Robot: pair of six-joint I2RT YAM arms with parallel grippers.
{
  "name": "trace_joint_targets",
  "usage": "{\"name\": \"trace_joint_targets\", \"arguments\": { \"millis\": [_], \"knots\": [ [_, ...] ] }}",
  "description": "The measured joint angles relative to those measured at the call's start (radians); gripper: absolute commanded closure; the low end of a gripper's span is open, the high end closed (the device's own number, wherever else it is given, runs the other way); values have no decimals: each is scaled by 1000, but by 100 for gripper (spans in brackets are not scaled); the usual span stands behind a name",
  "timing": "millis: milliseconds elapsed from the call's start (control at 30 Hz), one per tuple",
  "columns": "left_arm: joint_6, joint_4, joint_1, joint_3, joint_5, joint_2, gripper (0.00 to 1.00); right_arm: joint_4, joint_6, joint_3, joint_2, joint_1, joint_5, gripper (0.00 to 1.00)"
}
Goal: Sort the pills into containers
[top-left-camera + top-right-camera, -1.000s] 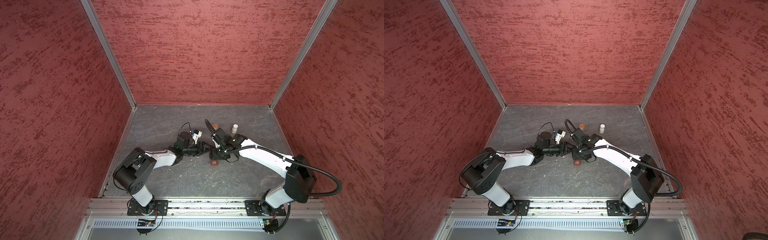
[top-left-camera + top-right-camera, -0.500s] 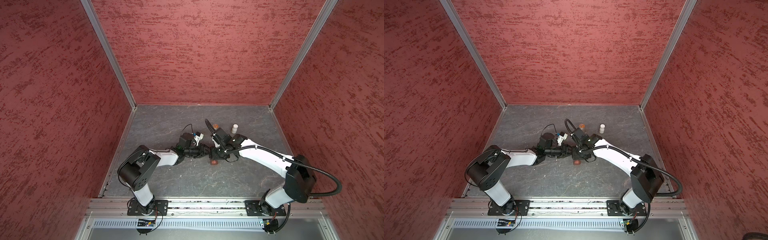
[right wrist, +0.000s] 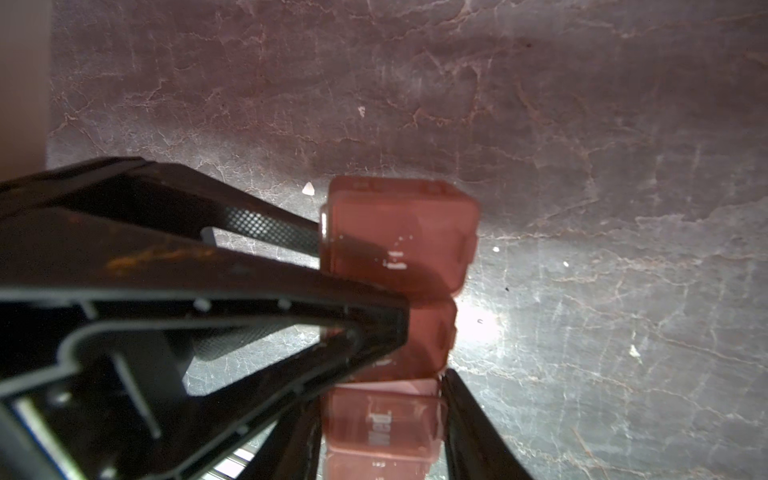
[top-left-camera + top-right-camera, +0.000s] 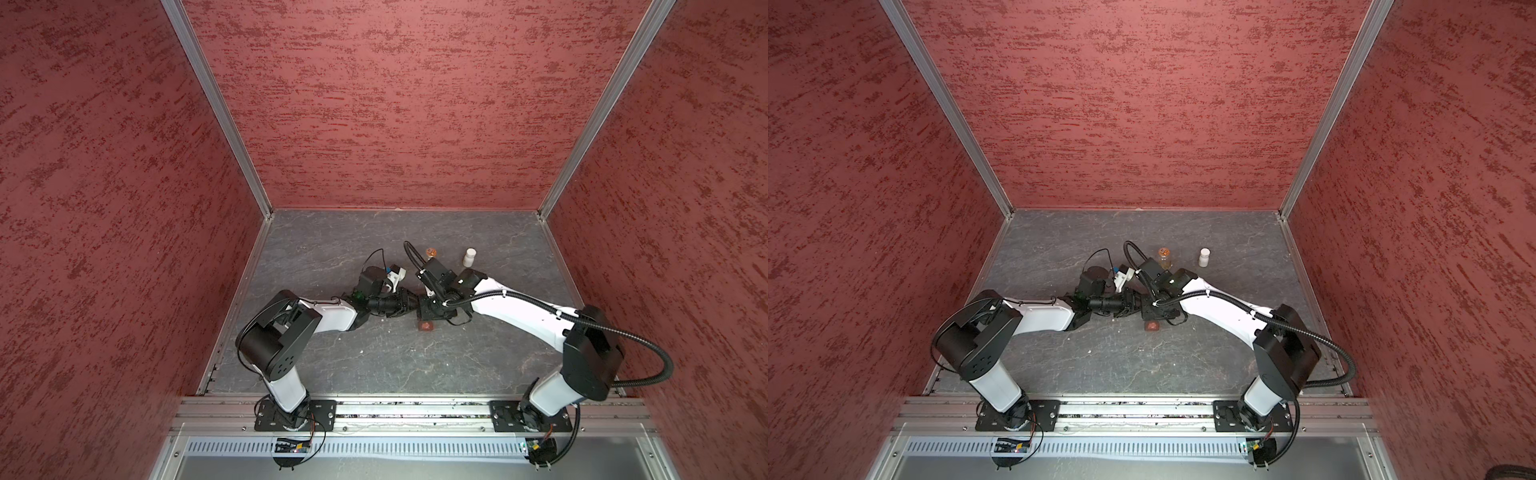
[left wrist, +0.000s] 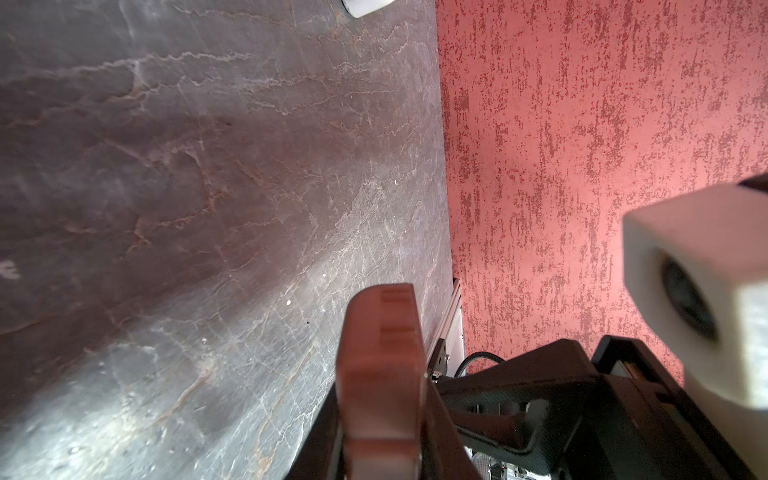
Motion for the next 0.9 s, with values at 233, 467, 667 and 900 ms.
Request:
{"name": "trace_joint_targets", "arguments": {
  "millis": [233,467,667,900],
  "knots": [
    [6,-2,10,-12,-15,0,88,15,3,0,-5,2,-42,48],
    [11,-13,12,-12,-25,6,90,41,8,1,-30,5,-92,48],
    [11,-7,12,-12,-24,7,90,90,16,4,-39,32,-159,48],
    [11,2,18,-19,-29,7,90,124,24,4,-39,41,-202,48]
  ]
}}
